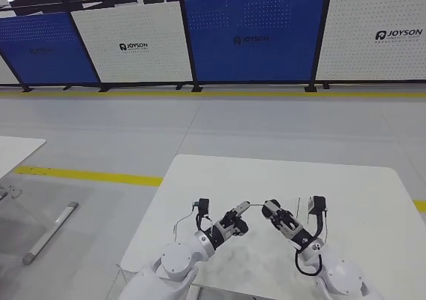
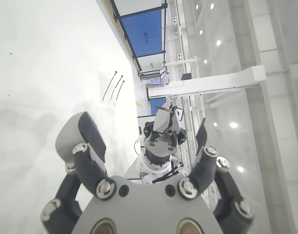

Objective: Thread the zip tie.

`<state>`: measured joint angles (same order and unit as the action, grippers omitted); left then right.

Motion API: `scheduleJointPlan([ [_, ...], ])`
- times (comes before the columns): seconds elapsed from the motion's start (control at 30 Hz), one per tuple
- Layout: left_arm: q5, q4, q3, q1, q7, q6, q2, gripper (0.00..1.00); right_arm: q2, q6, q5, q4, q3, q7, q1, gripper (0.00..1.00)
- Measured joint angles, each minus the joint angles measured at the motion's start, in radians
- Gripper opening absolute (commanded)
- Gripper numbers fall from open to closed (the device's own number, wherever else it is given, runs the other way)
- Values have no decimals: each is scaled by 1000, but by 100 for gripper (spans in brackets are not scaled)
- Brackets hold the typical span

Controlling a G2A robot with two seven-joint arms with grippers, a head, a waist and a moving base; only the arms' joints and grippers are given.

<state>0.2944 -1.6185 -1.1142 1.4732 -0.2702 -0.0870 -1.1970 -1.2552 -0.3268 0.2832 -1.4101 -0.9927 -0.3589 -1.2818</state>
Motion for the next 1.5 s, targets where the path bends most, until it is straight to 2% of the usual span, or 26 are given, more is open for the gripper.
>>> scheduleJointPlan([
  [0.07,8,-1,6,-5,2,4,-2,100,0,0,0,0,0,0,0,0],
  [0.3,32,6,41,-37,96,-9,-18,100,0,0,0,0,0,0,0,0],
  [0.53,31,6,40,-36,94,-8,-18,100,0,34,-59,-8,-8,38,-13,0],
  [0.83,14,2,46,-39,97,-17,-19,100,0,34,-57,-8,-8,38,-13,0],
  [0.87,4,2,49,-39,97,-25,-19,80,0,34,-57,-8,-8,38,-13,0],
  [0.9,-8,3,52,-40,96,-35,-19,49,0,34,-57,-8,-8,38,-13,0],
  [0.93,-14,3,54,-41,95,-42,-19,36,0,34,-57,-8,-8,38,-13,0],
  [0.97,-16,3,55,-42,96,-47,-20,29,0,34,-57,-8,-8,38,-13,0],
  [1.03,-13,3,59,-46,104,-51,-22,6,0,34,-57,-8,-8,38,-13,0],
  [1.07,-10,3,61,-49,110,-51,-24,0,0,34,-57,-8,-8,38,-13,0],
  [1.3,-37,17,77,-64,109,-27,-27,0,0,34,-57,-8,-8,38,-13,0],
  [1.5,-39,20,79,-67,108,-32,-29,0,0,34,-57,-8,-8,38,-13,0],
])
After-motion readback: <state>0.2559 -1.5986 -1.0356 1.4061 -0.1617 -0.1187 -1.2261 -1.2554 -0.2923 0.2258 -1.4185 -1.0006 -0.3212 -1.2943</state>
